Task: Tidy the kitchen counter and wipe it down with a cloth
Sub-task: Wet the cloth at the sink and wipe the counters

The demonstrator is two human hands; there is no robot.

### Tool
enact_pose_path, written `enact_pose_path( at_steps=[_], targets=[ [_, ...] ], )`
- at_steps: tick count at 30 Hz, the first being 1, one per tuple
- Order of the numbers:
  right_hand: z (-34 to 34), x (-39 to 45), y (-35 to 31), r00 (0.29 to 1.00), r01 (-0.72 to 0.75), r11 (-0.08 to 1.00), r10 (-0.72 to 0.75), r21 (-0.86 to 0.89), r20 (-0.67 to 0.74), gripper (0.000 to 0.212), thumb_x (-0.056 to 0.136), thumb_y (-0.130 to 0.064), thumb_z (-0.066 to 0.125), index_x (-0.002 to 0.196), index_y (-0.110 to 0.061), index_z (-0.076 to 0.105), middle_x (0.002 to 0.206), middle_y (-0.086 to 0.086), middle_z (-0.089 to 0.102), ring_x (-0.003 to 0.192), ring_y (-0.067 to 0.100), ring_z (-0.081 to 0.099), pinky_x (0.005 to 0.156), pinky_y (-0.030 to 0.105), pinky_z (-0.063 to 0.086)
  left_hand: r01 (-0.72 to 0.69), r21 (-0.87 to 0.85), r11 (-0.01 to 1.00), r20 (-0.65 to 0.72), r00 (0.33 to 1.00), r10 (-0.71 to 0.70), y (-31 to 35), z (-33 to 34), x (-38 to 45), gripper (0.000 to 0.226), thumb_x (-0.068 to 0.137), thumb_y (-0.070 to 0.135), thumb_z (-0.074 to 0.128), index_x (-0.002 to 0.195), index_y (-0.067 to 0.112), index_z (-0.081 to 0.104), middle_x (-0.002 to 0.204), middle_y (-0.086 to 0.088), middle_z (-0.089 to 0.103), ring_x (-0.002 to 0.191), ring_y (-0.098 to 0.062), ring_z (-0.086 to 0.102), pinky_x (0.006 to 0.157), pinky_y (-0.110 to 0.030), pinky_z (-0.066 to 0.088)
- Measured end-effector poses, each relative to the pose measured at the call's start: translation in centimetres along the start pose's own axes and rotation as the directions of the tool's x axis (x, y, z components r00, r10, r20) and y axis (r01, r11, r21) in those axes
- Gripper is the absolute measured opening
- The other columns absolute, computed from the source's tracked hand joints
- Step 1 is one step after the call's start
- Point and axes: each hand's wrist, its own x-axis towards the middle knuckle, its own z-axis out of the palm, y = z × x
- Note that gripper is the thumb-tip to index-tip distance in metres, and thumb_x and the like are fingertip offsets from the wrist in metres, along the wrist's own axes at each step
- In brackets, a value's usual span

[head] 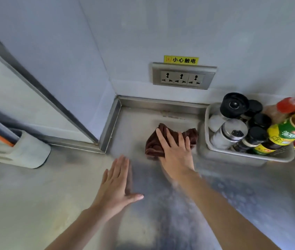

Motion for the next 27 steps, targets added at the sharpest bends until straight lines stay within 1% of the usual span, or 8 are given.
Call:
enact_pose_path(
  at_steps=[3, 6, 9, 11, 13, 20, 25, 27],
  targets=[
    [1.0, -5.0, -2.2, 0.998, 0.045, 0.998, -0.048, 0.054, 0.045, 0.111, 0.051, -0.04, 0.082, 0.144, -0.016, 0.026, 0.14, 0.003, 0.049, 0.122, 0.04, 0.049, 0.103, 0.054, 0.036, -0.067, 0.056, 0.996, 0.058, 0.996, 0.063, -0.2, -0.4, 1.4, 0.118, 0.069, 0.066, 0.057, 0.142, 0.014, -0.02, 0.137, 0.006, -0.038, 0.131, -0.012, -0.03, 0.116, -0.038, -0.003],
    [2.1, -6.5, -2.0, 0.99, 0.104, 0.995, -0.104, 0.005, 0.093, 0.105, 0.041, -0.034, 0.084, 0.137, -0.023, 0.042, 0.137, -0.001, 0.053, 0.118, 0.037, 0.054, 0.1, 0.052, 0.04, -0.085, 0.092, 0.992, 0.132, 0.989, 0.072, -0.3, -0.6, 2.0, 0.118, 0.07, 0.066, 0.057, 0.142, 0.014, -0.021, 0.134, 0.005, -0.04, 0.131, -0.014, -0.031, 0.116, -0.041, -0.002],
    [0.9, -0.5, -0.5, 0.998, 0.005, 1.0, -0.005, -0.007, -0.058, 0.089, 0.069, -0.032, 0.07, 0.146, -0.027, 0.025, 0.152, -0.004, 0.032, 0.134, 0.037, 0.036, 0.109, 0.055, 0.028, -0.084, 0.12, 0.989, 0.184, 0.981, 0.061, -0.2, -0.7, 2.3, 0.118, 0.071, 0.066, 0.056, 0.141, 0.014, -0.022, 0.146, 0.001, -0.036, 0.13, -0.013, -0.032, 0.116, -0.042, -0.001],
    [-0.3, 3.9, -0.1, 0.989, -0.14, 0.987, 0.143, 0.083, -0.032, 0.076, 0.09, -0.034, 0.048, 0.149, -0.03, 0.001, 0.158, -0.007, 0.003, 0.144, 0.034, 0.007, 0.115, 0.052, 0.005, -0.073, 0.131, 0.989, 0.203, 0.978, 0.045, -0.1, -0.8, 2.5, 0.118, 0.071, 0.066, 0.056, 0.141, 0.013, -0.023, 0.15, -0.002, -0.031, 0.137, -0.017, -0.028, 0.116, -0.043, 0.0],
    [-0.8, 5.5, -0.7, 0.97, -0.241, 0.961, 0.243, 0.135, 0.002, 0.07, 0.095, -0.034, 0.04, 0.148, -0.03, -0.004, 0.158, -0.008, -0.005, 0.144, 0.034, -0.004, 0.115, 0.051, -0.003, -0.084, 0.169, 0.982, 0.212, 0.976, 0.047, -0.1, -1.1, 2.7, 0.12, 0.069, 0.069, 0.054, 0.14, 0.013, -0.024, 0.151, -0.005, -0.029, 0.141, -0.023, -0.022, 0.116, -0.044, 0.002],
    [0.7, -2.1, -2.1, 0.999, 0.014, 1.0, -0.013, 0.02, -0.043, 0.075, 0.089, -0.031, 0.047, 0.148, -0.034, 0.0, 0.158, -0.01, 0.002, 0.145, 0.031, 0.004, 0.116, 0.046, -0.001, -0.121, 0.216, 0.969, 0.202, 0.976, 0.077, -0.3, -1.2, 2.7, 0.12, 0.067, 0.073, 0.052, 0.143, 0.012, -0.017, 0.153, -0.007, -0.023, 0.142, -0.025, -0.016, 0.116, -0.046, 0.007],
    [-1.2, 6.1, 1.1, 0.915, -0.402, 0.905, 0.404, 0.14, 0.012, 0.067, 0.095, -0.034, 0.039, 0.149, -0.027, 0.001, 0.159, -0.003, -0.002, 0.143, 0.038, -0.001, 0.115, 0.052, -0.001, -0.123, 0.177, 0.977, 0.181, 0.979, 0.091, -0.4, -0.9, 2.7, 0.119, 0.068, 0.071, 0.054, 0.143, 0.012, -0.017, 0.153, -0.006, -0.023, 0.142, -0.023, -0.016, 0.116, -0.045, 0.007],
    [-0.9, 6.3, -1.3, 0.933, -0.354, 0.924, 0.359, 0.147, -0.005, 0.067, 0.094, -0.033, 0.041, 0.149, -0.026, 0.004, 0.159, -0.003, 0.001, 0.142, 0.04, 0.001, 0.114, 0.052, -0.002, -0.156, 0.168, 0.973, 0.144, 0.981, 0.132, -1.0, -1.0, 2.5, 0.114, 0.07, 0.072, 0.049, 0.143, 0.012, -0.015, 0.154, -0.005, -0.02, 0.143, -0.022, -0.013, 0.116, -0.043, 0.008]
  ],
)
